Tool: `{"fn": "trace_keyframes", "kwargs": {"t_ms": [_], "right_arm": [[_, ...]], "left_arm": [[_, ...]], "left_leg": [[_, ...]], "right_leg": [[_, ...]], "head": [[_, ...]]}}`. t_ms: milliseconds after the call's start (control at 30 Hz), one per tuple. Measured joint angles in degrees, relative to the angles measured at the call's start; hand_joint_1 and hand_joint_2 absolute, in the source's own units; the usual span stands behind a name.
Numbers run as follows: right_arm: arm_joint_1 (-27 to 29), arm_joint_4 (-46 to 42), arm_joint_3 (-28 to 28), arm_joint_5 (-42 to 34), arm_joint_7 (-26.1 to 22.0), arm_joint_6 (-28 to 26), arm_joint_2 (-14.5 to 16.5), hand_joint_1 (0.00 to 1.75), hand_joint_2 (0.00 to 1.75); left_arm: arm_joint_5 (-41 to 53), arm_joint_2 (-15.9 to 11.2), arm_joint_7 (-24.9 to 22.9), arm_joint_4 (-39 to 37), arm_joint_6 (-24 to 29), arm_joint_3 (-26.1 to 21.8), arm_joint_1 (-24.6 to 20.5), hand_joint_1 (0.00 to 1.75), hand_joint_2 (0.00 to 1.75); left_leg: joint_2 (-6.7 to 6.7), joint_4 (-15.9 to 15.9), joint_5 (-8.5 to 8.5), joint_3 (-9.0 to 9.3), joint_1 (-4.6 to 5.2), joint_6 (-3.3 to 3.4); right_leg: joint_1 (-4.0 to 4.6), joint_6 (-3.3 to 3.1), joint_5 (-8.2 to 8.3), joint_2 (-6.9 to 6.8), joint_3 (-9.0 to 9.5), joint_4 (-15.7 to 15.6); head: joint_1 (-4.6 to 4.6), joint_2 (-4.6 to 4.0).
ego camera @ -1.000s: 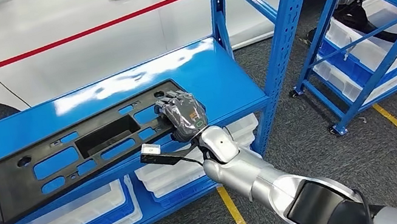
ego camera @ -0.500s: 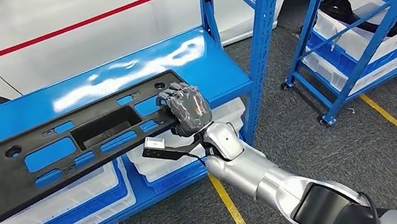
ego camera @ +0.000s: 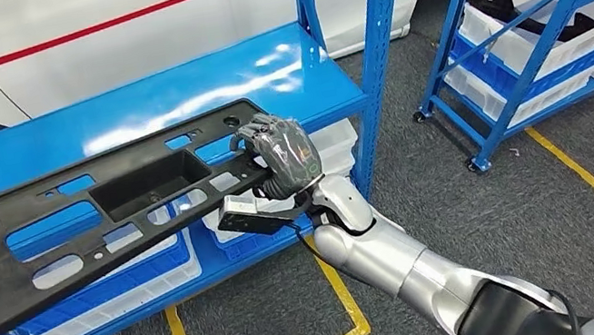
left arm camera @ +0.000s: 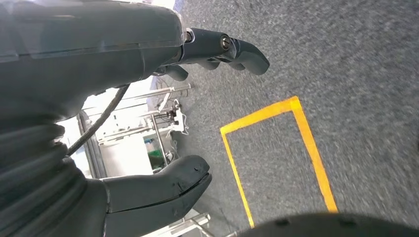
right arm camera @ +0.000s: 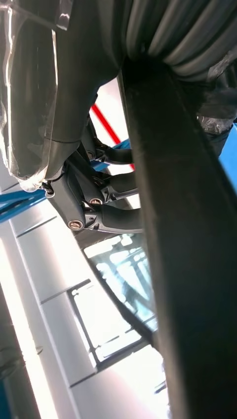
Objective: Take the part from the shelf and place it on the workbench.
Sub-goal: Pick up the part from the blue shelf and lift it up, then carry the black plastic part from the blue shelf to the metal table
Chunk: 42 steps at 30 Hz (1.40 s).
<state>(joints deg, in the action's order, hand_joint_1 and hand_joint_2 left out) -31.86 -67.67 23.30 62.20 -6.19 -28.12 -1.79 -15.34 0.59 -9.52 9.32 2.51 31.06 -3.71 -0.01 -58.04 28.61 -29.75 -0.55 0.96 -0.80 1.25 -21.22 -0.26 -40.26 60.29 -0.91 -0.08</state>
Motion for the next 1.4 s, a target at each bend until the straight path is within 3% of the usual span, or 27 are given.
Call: {"fn": "trace_keyframes", "kwargs": {"t_ms": [67,133,167,200,233,300,367,400,467,500,533,600,633,667,733,800,867,900,967,1033,1133,1167,1200,1233,1300,1367,1400], "right_arm": [[0.5,-2.5,-0.3,0.3,0.5,0.6,-1.8,1.75,1.75],[0.8,-4.3,-0.7,0.6,0.8,1.2,-3.4,1.75,1.75],[0.9,-4.9,-0.9,0.6,0.8,1.3,-4.0,1.75,1.75],[1.0,-5.3,-1.1,0.6,0.8,1.4,-4.6,1.75,1.75],[1.1,-5.7,-1.2,0.6,0.9,1.5,-5.0,1.75,1.75],[1.1,-6.4,-1.3,0.6,0.9,1.7,-5.6,1.75,1.75],[1.0,-7.0,-1.3,0.7,0.8,1.9,-5.9,1.75,1.75],[0.9,-7.2,-1.3,0.7,0.8,2.0,-6.1,1.75,1.75],[0.7,-7.2,-1.4,0.7,0.7,2.4,-6.4,1.75,1.75],[0.5,-7.1,-1.5,0.7,0.7,2.7,-6.5,1.75,1.75],[0.3,-6.9,-1.5,0.7,0.7,2.9,-6.6,1.75,1.75],[-0.1,-6.7,-1.6,0.7,0.7,3.3,-6.8,1.75,1.75],[-0.3,-6.6,-1.7,0.7,0.7,3.4,-6.8,1.75,1.75],[-0.3,-6.5,-1.7,0.7,0.7,3.4,-6.8,1.75,1.75],[-0.4,-6.2,-1.7,0.6,0.7,3.5,-6.9,1.75,1.75],[-0.5,-6.1,-1.8,0.6,0.7,3.5,-6.9,1.75,1.75],[-0.7,-6.1,-1.9,0.6,0.7,3.5,-7.0,1.75,1.75],[-0.8,-6.1,-2.0,0.6,0.7,3.5,-7.1,1.75,1.75],[-0.9,-6.0,-2.1,0.6,0.7,3.6,-7.2,1.75,1.75],[-1.1,-5.8,-2.2,0.6,0.7,4.0,-7.3,1.75,1.75],[-1.3,-5.3,-2.3,0.6,0.6,4.6,-7.4,1.75,1.75],[-1.4,-5.1,-2.3,0.5,0.6,4.8,-7.5,1.75,1.75],[-1.4,-4.9,-2.3,0.5,0.6,4.9,-7.5,1.75,1.75],[-1.4,-4.6,-2.3,0.4,0.6,5.0,-7.5,1.75,1.75],[-1.8,-4.3,-2.3,0.3,0.6,5.1,-7.5,1.75,1.75],[-2.3,-4.2,-2.3,0.2,0.5,5.2,-7.5,1.75,1.75],[-2.6,-4.2,-2.3,0.1,0.5,5.2,-7.5,1.75,1.75]], "left_arm": [[-0.1,0.0,0.2,0.0,0.0,-0.1,0.0,0.0,1.75],[-0.1,0.0,0.5,0.0,0.0,-0.2,0.1,0.0,1.75],[-0.1,0.0,0.6,0.0,0.0,-0.2,0.1,0.0,1.75],[-0.1,0.0,0.6,0.0,0.1,-0.2,0.1,0.0,1.75],[-0.1,0.1,0.7,0.0,0.1,-0.2,0.1,0.0,1.75],[-0.1,0.2,0.7,0.0,0.1,-0.2,0.1,0.0,1.75],[-0.1,0.3,0.7,0.0,0.1,-0.2,0.0,0.0,1.75],[-0.1,0.3,0.7,0.0,0.1,-0.2,0.0,0.0,1.75],[0.0,0.3,0.8,0.0,0.1,-0.2,0.1,0.0,1.75],[0.0,0.3,0.8,0.0,0.1,-0.2,0.1,0.0,1.75],[0.0,0.3,0.8,0.0,0.1,-0.2,0.2,0.0,1.75],[0.0,0.4,0.7,-0.1,0.1,-0.2,0.1,0.0,1.75],[0.0,0.4,0.7,-0.1,0.1,-0.2,0.2,0.0,1.75],[0.1,0.4,0.7,-0.1,0.1,-0.2,0.2,0.0,1.75],[0.1,0.4,0.7,-0.1,0.1,-0.2,0.1,0.0,1.75],[0.1,0.4,0.7,-0.1,0.1,-0.2,-0.1,0.0,1.75],[0.1,0.4,0.7,-0.1,0.1,-0.2,-0.2,0.0,1.75],[0.1,0.4,0.7,-0.1,0.1,-0.2,-0.3,0.0,1.75],[0.1,0.4,0.7,-0.1,0.1,-0.2,-0.3,0.0,1.75],[0.1,0.4,0.7,-0.1,0.1,-0.2,-0.4,0.0,1.75],[0.1,0.5,0.7,-0.1,0.2,-0.2,-0.5,0.0,1.75],[0.1,0.5,0.7,-0.1,0.2,-0.2,-0.4,0.0,1.75],[0.1,0.5,0.7,-0.1,0.2,-0.2,-0.4,0.0,1.75],[0.1,0.5,0.7,-0.1,0.2,-0.2,-0.4,0.0,1.75],[0.1,0.5,0.7,-0.1,0.2,-0.2,-0.4,0.0,1.75],[0.1,0.6,0.7,-0.1,0.2,-0.2,-0.5,0.0,1.75],[0.1,0.6,0.7,-0.1,0.2,-0.2,-0.5,0.0,1.75]], "left_leg": [[0.35,0.3,-1.62,-1.37,-0.11,0.97],[0.4,0.2,-3.18,-3.4,0.03,1.36],[0.39,0.0,-3.9,-4.47,0.1,1.37],[0.39,-0.1,-4.59,-5.55,0.15,1.32],[0.39,-0.3,-5.24,-6.58,0.19,1.21],[0.39,-0.7,-6.44,-8.28,0.3,0.82],[0.45,-0.9,-7.58,-9.09,0.45,0.32],[0.47,-0.8,-8.19,-9.22,0.47,0.06],[0.36,-0.3,-9.34,-9.48,0.43,-0.52],[0.22,-0.6,-8.75,-9.93,0.42,-0.85],[0.09,-1.8,-6.96,-10.57,0.39,-1.19],[-0.03,-7.6,-0.79,-12.15,0.13,-1.82],[-0.01,-11.4,1.68,-12.77,-0.04,-2.1],[0.0,-14.6,2.77,-13.0,-0.17,-2.37],[0.01,-16.6,1.01,-11.2,-0.37,-2.71],[0.0,-11.3,-0.85,-5.73,-0.53,-2.6],[-0.07,-3.5,0.79,-0.17,-0.34,-2.06],[-0.12,-1.1,1.72,1.19,-0.14,-1.71],[-0.09,0.1,1.11,0.99,0.02,-0.86],[0.18,0.6,-0.53,0.04,-0.16,0.2],[0.5,0.7,-3.11,-2.68,-0.22,1.09],[0.51,0.6,-3.92,-3.8,-0.19,1.09],[0.51,0.5,-4.68,-4.94,-0.16,1.04],[0.5,0.3,-5.41,-6.09,-0.16,0.92],[0.48,-0.3,-6.63,-8.06,-0.16,0.54],[0.43,-0.9,-7.62,-9.28,0.0,-0.08],[0.43,-1.0,-8.13,-9.52,0.06,-0.42]], "right_leg": [[-0.08,0.4,-5.49,0.21,-1.28,4.4],[-0.03,0.69,-10.88,0.23,-2.61,11.7],[-0.03,0.78,-11.53,0.23,-2.66,14.5],[-0.02,0.78,-10.86,0.23,-1.95,15.8],[0.0,0.67,-9.37,0.23,-0.33,15.1],[0.14,0.2,-7.78,0.24,5.69,8.5],[0.43,-0.4,-9.12,0.28,10.99,0.9],[0.64,-0.68,-9.78,0.29,12.06,-1.0],[0.62,-1.46,-8.93,0.12,11.49,-1.7],[0.47,-2.01,-8.2,-0.04,10.88,-1.9],[0.26,-2.56,-7.3,-0.21,10.09,-2.1],[0.13,-3.23,-5.52,-0.37,8.22,-2.2],[0.14,-3.3,-4.71,-0.38,7.16,-2.1],[0.15,-3.24,-3.97,-0.39,6.05,-1.9],[0.09,-2.93,-2.57,-0.42,3.72,-1.3],[0.04,-2.47,-1.34,-0.44,1.66,-0.6],[0.08,-1.81,-0.25,-0.49,0.46,-0.1],[0.05,-1.42,0.36,-0.54,0.25,-0.2],[-0.05,-0.61,1.56,-0.58,0.17,-0.8],[-0.15,-0.1,-0.39,-0.32,-0.64,0.2],[-0.2,0.29,-9.13,-0.04,-3.05,9.2],[-0.2,0.42,-10.57,-0.01,-3.42,12.7],[-0.21,0.5,-10.51,0.0,-3.19,15.0],[-0.22,0.52,-9.31,0.0,-2.11,15.7],[-0.28,0.36,-6.89,0.01,2.85,11.3],[-0.09,-0.12,-8.28,0.1,8.9,3.5],[0.07,-0.42,-9.36,0.15,10.65,0.8]], "head": [[-0.01,0.01],[-0.02,0.01],[-0.02,0.01],[-0.03,0.0],[-0.03,0.01],[-0.03,0.0],[-0.02,0.01],[-0.02,0.01],[-0.04,0.01],[-0.01,0.0],[0.02,-0.01],[0.06,-0.01],[0.07,-0.01],[0.07,0.0],[0.07,0.0],[0.07,0.0],[0.04,0.0],[0.03,0.0],[0.0,-0.01],[-0.03,0.0],[-0.05,-0.01],[-0.05,0.0],[-0.05,0.0],[-0.05,0.0],[-0.05,0.0],[-0.05,0.01],[-0.07,0.01]]}}
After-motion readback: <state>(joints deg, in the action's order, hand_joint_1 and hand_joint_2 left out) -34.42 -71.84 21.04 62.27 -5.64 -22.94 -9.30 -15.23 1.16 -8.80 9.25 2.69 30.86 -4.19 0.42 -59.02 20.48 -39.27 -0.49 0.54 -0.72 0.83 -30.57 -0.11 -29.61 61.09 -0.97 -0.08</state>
